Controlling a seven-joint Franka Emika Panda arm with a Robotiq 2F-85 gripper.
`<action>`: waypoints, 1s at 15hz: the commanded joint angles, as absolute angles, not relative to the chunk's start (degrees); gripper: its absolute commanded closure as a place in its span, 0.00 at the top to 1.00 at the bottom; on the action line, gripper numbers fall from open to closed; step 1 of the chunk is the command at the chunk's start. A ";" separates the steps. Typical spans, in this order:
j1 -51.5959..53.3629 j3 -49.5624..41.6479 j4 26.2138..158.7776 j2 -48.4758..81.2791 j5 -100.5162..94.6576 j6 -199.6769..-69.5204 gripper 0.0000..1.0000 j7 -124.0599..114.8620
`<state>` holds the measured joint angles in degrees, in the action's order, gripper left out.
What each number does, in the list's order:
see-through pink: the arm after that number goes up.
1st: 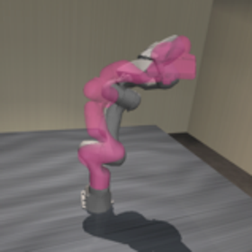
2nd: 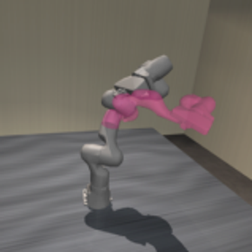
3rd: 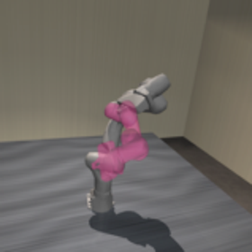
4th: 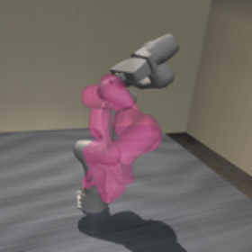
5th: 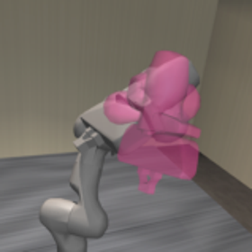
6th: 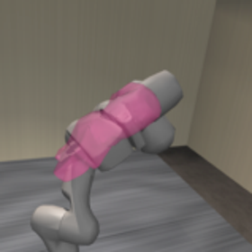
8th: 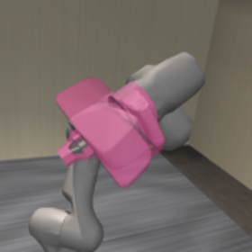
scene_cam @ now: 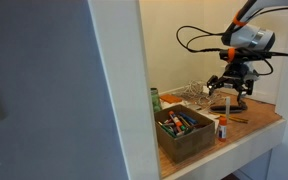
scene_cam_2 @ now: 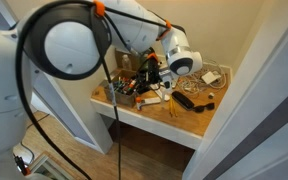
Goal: Remove the orange glue stick from the box and place it on the countertop.
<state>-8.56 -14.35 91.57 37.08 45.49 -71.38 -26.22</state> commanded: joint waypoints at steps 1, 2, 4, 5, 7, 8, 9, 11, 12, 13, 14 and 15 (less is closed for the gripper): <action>-4.71 -13.78 96.57 28.12 36.74 -75.20 1.00 -24.95; -3.79 -13.41 97.71 26.00 34.28 -76.30 1.00 -24.75; -2.32 -12.32 99.59 22.30 29.43 -78.81 1.00 -24.23; -1.72 -11.69 100.63 20.46 26.99 -80.04 1.00 -23.92; -0.71 -10.31 102.80 17.08 22.47 -82.95 1.00 -22.97; -0.26 -9.67 103.90 15.37 20.14 -84.20 1.00 -22.54; 0.20 -8.99 105.11 13.62 17.82 -85.43 1.00 -22.21; 0.89 -7.62 107.31 10.26 12.88 -87.15 1.00 -21.50; 1.11 -6.97 108.34 8.72 10.47 -87.90 1.00 -21.01; 1.21 -6.29 109.40 7.27 8.17 -89.05 1.00 -20.29; -0.26 -6.13 104.82 11.84 11.73 -85.89 1.00 -21.96; -0.05 -5.67 105.86 10.43 10.29 -86.59 1.00 -21.73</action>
<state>1.00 -6.75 106.00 10.36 10.40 -86.70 -21.60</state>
